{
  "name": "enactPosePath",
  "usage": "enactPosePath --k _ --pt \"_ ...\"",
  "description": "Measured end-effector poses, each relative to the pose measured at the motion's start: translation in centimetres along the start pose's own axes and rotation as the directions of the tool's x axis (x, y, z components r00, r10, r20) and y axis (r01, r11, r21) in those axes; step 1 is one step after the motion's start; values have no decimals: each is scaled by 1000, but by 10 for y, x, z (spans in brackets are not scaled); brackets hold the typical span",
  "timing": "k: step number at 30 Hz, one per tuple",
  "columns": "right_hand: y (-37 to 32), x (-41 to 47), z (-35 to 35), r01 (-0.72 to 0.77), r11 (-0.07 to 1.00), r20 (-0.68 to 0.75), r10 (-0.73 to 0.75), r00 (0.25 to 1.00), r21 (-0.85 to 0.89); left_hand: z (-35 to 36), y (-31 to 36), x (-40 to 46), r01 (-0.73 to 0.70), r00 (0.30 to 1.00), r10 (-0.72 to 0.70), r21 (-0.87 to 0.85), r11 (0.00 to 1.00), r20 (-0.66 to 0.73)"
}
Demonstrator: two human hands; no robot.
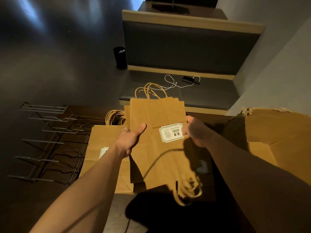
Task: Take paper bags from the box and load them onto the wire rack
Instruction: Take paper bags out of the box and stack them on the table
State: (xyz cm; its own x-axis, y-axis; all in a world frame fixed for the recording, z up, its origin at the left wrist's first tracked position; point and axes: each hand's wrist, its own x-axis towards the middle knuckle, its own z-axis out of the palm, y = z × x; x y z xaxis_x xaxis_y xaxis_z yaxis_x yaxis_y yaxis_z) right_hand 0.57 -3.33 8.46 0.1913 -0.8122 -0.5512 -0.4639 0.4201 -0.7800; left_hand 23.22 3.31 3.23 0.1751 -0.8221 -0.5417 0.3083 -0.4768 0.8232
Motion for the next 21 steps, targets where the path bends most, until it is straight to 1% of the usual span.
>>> enactPosePath --k 1,2,3,4,5,7,8,9,10,11,12,14,15,17,18,19,20,21 --pt "-9 -3 -5 66 978 -42 -76 996 -199 -4 1 1 -6 1000 6 3 1000 -19" --pt "-20 -3 -11 131 887 -84 -187 979 -443 -8 2 2 -14 999 14 14 1000 -35" --pt "-32 -3 -17 190 725 -63 -306 950 -663 -11 5 2 -22 999 24 30 999 -44" --pt "-45 -5 -20 221 553 8 -361 933 -803 -14 8 2 -27 998 30 54 998 -46" --pt "-56 -6 -20 237 427 64 -381 923 -873 -15 10 3 -35 999 39 88 995 -37" --pt "-76 -12 -8 276 213 181 -377 908 -937 -12 13 1 -50 999 50 159 986 2" --pt "-83 -14 2 314 73 262 -395 881 -947 -8 16 -1 -61 998 57 178 982 29" --pt "-87 -16 14 341 -105 353 -415 839 -934 -5 17 -1 -70 997 61 174 982 57" --pt "-91 -17 25 363 -259 443 -432 785 -895 -1 20 -3 -72 994 59 151 986 87" --pt "-93 -18 35 367 -361 499 -406 766 -857 3 22 -4 -67 993 55 112 991 102" --pt "-93 -16 43 370 -406 522 -379 764 -836 5 25 -7 -53 994 44 85 995 104" --pt "-88 -14 54 340 -455 524 -374 765 -823 3 28 -10 -51 993 39 110 993 110" --pt "-87 -12 55 340 -457 535 -416 735 -822 1 27 -11 -68 990 51 132 989 129" --pt "-79 -9 54 379 -418 558 -509 655 -826 -3 24 -15 -78 982 49 153 985 181" --pt "-75 -7 53 403 -362 542 -565 622 -840 -3 23 -18 -76 979 46 142 987 200" --pt "-68 -4 51 406 -255 468 -639 610 -878 -4 21 -18 -74 978 48 125 989 202" --pt "-65 -4 49 373 -84 311 -733 605 -924 -4 21 -21 -67 980 46 100 993 196" --pt "-61 -2 45 305 136 80 -794 602 -943 -6 20 -20 -57 983 45 65 996 177"
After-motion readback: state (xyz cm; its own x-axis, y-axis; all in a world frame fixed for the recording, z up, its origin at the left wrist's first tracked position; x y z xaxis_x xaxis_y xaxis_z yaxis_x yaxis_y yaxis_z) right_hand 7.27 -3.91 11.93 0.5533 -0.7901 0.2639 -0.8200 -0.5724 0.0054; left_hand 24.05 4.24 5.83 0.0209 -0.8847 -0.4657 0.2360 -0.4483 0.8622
